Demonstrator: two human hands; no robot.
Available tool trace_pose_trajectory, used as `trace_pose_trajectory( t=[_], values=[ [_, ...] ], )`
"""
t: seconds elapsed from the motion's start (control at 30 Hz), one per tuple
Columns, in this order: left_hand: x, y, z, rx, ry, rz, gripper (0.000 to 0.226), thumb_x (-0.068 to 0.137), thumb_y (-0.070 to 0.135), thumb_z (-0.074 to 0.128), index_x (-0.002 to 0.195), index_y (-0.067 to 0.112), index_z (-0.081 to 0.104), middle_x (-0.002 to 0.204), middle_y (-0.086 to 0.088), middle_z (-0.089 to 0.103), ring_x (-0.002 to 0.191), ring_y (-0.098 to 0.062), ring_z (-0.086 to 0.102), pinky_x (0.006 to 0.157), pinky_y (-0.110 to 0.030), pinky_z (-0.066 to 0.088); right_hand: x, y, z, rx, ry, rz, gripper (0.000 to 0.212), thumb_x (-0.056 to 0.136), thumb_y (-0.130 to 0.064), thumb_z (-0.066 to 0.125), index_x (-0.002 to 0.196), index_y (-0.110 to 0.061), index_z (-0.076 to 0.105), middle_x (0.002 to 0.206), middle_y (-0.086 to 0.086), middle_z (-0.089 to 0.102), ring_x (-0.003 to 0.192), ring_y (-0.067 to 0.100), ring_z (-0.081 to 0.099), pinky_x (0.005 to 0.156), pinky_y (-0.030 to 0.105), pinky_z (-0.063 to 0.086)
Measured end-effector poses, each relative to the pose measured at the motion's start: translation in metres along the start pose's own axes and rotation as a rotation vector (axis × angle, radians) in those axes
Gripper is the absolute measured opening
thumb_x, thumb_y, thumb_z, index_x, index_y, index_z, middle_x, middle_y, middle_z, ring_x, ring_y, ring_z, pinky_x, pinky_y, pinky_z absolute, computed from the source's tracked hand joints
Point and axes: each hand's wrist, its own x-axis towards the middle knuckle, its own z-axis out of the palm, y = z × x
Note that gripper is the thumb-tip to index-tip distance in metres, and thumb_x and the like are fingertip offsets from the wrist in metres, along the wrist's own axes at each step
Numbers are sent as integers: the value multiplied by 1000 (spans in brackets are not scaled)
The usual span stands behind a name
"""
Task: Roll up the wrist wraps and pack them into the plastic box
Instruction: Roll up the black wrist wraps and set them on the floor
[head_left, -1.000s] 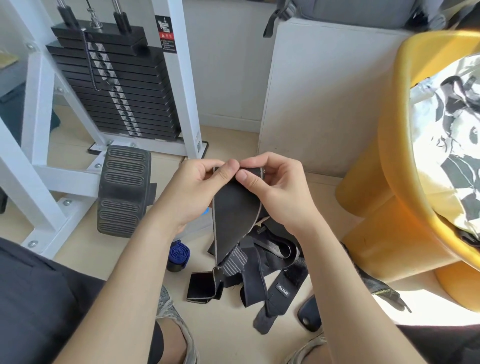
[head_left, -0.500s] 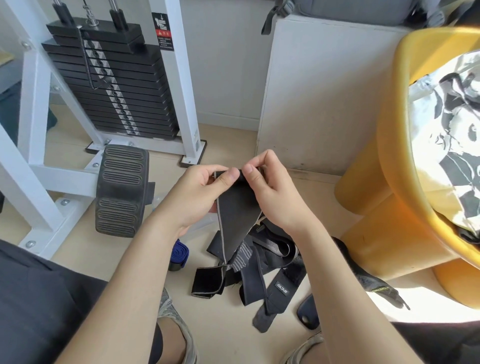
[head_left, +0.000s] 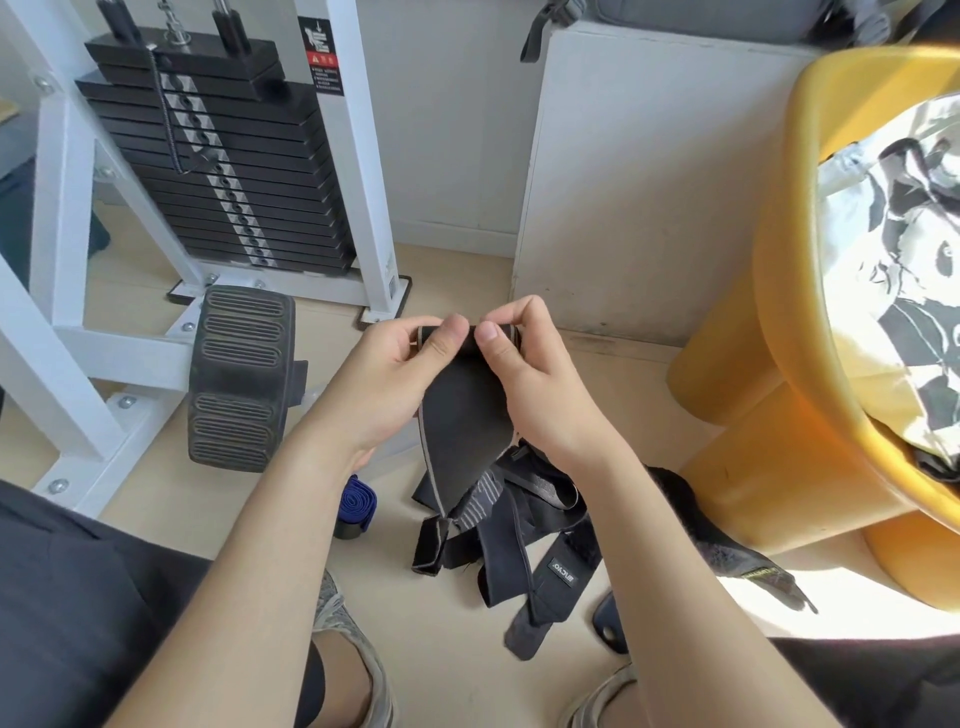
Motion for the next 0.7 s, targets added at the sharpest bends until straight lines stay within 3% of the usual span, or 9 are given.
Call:
trace_pose_trajectory(
  t=[0.07, 0.17, 0.23, 0.33, 0.37, 0.43, 0.5, 0.57, 0.7],
  values=[
    [1, 2, -1, 41, 30, 31, 57, 97, 68, 68, 112, 14, 79, 104, -9, 74, 103, -23, 66, 105, -59, 51, 0, 0, 1, 56, -19, 43, 10, 108, -30, 58, 102, -22, 56, 88, -11, 58, 79, 1, 54, 73, 19, 46],
    [1, 3, -3, 90, 52, 114, 19, 102, 38, 72, 114, 27, 81, 111, -12, 81, 109, -21, 73, 110, -60, 52, 1, -2, 3, -11, 29, 87, 22, 108, -41, 52, 94, -24, 52, 77, -25, 52, 72, -4, 48, 67, 13, 42],
    [-1, 6, -2, 106, 33, 142, 17, 102, 30, 73, 117, 31, 80, 111, -10, 82, 112, -24, 76, 109, -60, 55, 1, -1, 4, -84, 49, 73, 33, 113, -47, 51, 92, -21, 51, 78, -19, 51, 68, -2, 45, 63, 16, 40],
    [-1, 10, 0, 150, 42, 147, 25, 102, 48, 69, 117, 31, 80, 110, -21, 79, 108, -39, 73, 108, -68, 51, 0, -4, 2, -23, 43, 23, 29, 112, -39, 57, 99, -13, 55, 86, -1, 57, 79, 7, 51, 72, 26, 45],
    [-1, 11, 1, 155, 38, 118, 35, 102, 58, 65, 116, 29, 80, 109, -15, 81, 108, -38, 74, 105, -67, 53, 0, -6, 1, 1, 33, 8, 24, 111, -37, 59, 101, -15, 56, 89, -1, 60, 83, 10, 53, 77, 29, 46],
    [-1, 11, -1, 175, 26, 77, 44, 100, 68, 61, 111, 31, 82, 100, 3, 82, 93, -18, 75, 90, -55, 60, 1, -9, 0, 43, 14, -6, 14, 107, -33, 62, 102, -21, 58, 91, -4, 62, 88, 12, 56, 83, 32, 47],
    [0, 11, -4, 201, 22, 110, 30, 100, 58, 69, 109, 33, 83, 92, 10, 81, 85, -7, 71, 81, -36, 59, 0, -9, 0, 134, -4, 32, 6, 102, -27, 62, 99, -23, 59, 88, -7, 62, 84, 10, 57, 77, 26, 49],
    [2, 10, -7, 184, 4, 151, 18, 96, 38, 79, 112, 31, 83, 102, 2, 84, 96, -13, 77, 92, -40, 62, 0, -9, 1, 205, 0, 73, 6, 99, -24, 58, 94, -24, 58, 78, -13, 60, 72, 3, 55, 63, 18, 48],
    [-1, 14, -6, 175, 23, 206, 25, 91, 34, 84, 115, 31, 81, 108, 5, 84, 104, -17, 79, 100, -41, 62, 1, -14, 2, 6, 71, 4, 30, 109, -44, 53, 86, -24, 53, 78, -14, 51, 73, 3, 46, 67, 20, 43]
  ],
)
